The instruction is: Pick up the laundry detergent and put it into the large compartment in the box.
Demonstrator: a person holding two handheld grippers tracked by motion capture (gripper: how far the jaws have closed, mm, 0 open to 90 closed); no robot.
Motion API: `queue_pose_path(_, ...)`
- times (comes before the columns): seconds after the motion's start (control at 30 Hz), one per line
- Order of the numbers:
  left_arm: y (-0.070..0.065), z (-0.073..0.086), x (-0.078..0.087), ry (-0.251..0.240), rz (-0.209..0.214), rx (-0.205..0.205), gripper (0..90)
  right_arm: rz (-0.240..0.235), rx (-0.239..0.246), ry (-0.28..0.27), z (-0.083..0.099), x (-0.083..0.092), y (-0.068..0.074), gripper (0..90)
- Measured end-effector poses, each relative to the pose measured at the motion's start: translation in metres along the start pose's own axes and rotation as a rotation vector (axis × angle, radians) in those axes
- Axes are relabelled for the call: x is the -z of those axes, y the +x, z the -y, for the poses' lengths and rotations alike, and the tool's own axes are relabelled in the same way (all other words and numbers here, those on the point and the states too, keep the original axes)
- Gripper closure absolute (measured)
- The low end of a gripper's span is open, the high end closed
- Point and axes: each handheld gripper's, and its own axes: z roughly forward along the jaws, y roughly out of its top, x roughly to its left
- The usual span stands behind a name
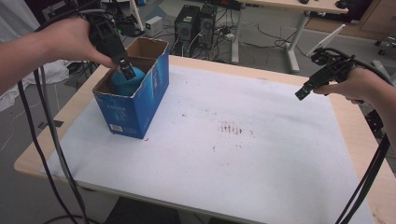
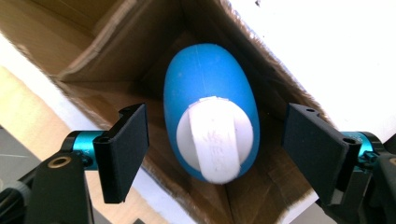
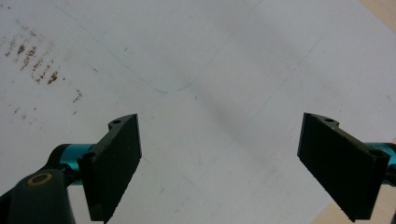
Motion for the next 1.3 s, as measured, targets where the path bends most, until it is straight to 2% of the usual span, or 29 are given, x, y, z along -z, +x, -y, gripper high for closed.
queue_pose_path(0.13, -0.005, -0.004, 0.018, -0.031, -0.011, -0.008, 20.0, 0.002, 0.0, -0.003, 0.0, 0.002, 0.001, 12.8)
queue_pose_path(0.27, -0.013, -0.011, 0.035, -0.051, -0.02, -0.043, 20.0, 0.008, 0.0, -0.004, 0.001, 0.005, 0.003, 12.8)
queue_pose_path(0.37, -0.021, -0.021, 0.044, -0.061, -0.01, -0.089, 20.0, 0.012, -0.002, -0.007, 0.003, 0.008, 0.004, 12.8)
queue_pose_path(0.47, -0.033, -0.034, 0.044, -0.074, 0.015, -0.137, 20.0, 0.017, -0.002, -0.007, 0.005, 0.011, 0.005, 12.8)
queue_pose_path(0.73, -0.069, -0.074, 0.023, -0.069, 0.05, -0.258, 20.0, 0.027, -0.011, -0.016, 0.012, 0.019, 0.005, 12.8)
queue_pose_path(1.0, -0.103, -0.106, -0.004, -0.079, 0.081, -0.335, 20.0, 0.035, -0.011, -0.016, 0.017, 0.024, 0.006, 12.8)
queue_pose_path(1.13, -0.117, -0.118, -0.018, -0.068, 0.084, -0.359, 20.0, 0.037, -0.016, -0.023, 0.019, 0.027, 0.006, 12.8)
queue_pose_path(1.3, -0.127, -0.125, -0.03, -0.07, 0.095, -0.364, 20.0, 0.039, -0.011, -0.028, 0.02, 0.028, 0.007, 12.8)
